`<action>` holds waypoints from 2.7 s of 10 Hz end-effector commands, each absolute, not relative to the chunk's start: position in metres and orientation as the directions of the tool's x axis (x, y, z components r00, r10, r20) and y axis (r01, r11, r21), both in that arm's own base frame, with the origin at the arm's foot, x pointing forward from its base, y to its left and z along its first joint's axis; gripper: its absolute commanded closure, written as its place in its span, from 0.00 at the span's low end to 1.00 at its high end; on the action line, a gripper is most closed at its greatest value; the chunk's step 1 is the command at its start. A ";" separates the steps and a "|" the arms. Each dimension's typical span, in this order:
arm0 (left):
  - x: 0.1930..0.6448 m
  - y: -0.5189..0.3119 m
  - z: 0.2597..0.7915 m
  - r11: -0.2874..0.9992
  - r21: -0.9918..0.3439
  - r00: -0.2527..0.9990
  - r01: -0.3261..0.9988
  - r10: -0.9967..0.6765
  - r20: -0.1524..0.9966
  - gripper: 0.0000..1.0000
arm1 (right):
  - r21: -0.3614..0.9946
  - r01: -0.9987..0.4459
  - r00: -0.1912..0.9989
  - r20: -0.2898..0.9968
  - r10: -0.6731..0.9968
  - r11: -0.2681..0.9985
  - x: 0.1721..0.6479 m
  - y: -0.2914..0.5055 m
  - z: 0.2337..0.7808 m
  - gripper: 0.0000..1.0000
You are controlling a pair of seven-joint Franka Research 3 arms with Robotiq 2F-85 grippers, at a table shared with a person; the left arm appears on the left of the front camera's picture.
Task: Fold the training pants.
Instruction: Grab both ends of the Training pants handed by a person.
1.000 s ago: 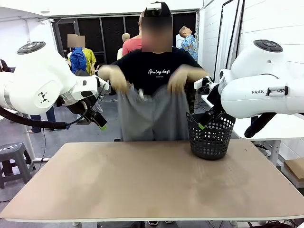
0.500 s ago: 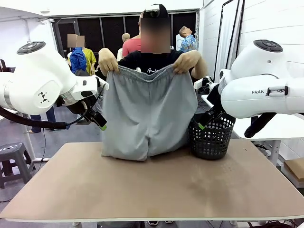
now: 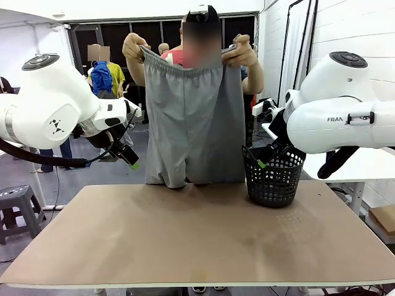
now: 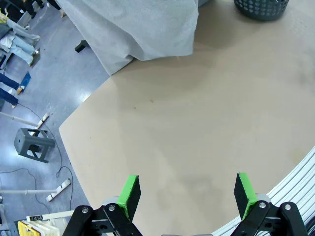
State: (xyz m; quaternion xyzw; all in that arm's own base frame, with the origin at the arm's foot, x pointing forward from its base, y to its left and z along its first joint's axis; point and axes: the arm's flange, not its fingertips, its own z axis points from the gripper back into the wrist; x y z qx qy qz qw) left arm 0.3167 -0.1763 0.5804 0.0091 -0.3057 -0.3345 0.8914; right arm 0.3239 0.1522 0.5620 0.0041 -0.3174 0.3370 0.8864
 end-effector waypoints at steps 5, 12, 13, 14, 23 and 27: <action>0.317 -0.176 0.580 0.772 0.215 0.587 0.599 -0.605 0.538 0.00 | -0.206 -0.601 0.572 0.563 0.596 0.772 0.324 0.152 0.562 0.00; 0.317 -0.176 0.580 0.772 0.215 0.587 0.599 -0.605 0.538 0.00 | -0.206 -0.601 0.572 0.563 0.596 0.772 0.324 0.152 0.562 0.00; 0.317 -0.176 0.580 0.772 0.215 0.587 0.599 -0.605 0.538 0.00 | -0.206 -0.601 0.572 0.563 0.596 0.772 0.324 0.152 0.562 0.00; 0.317 -0.176 0.580 0.772 0.215 0.587 0.599 -0.605 0.538 0.00 | -0.206 -0.601 0.572 0.563 0.596 0.772 0.324 0.152 0.562 0.00; 0.317 -0.176 0.580 0.772 0.215 0.587 0.599 -0.605 0.538 0.00 | -0.206 -0.601 0.572 0.563 0.596 0.772 0.324 0.152 0.562 0.00; 0.317 -0.176 0.580 0.772 0.215 0.587 0.599 -0.605 0.538 0.00 | -0.206 -0.601 0.572 0.563 0.596 0.772 0.324 0.152 0.562 0.00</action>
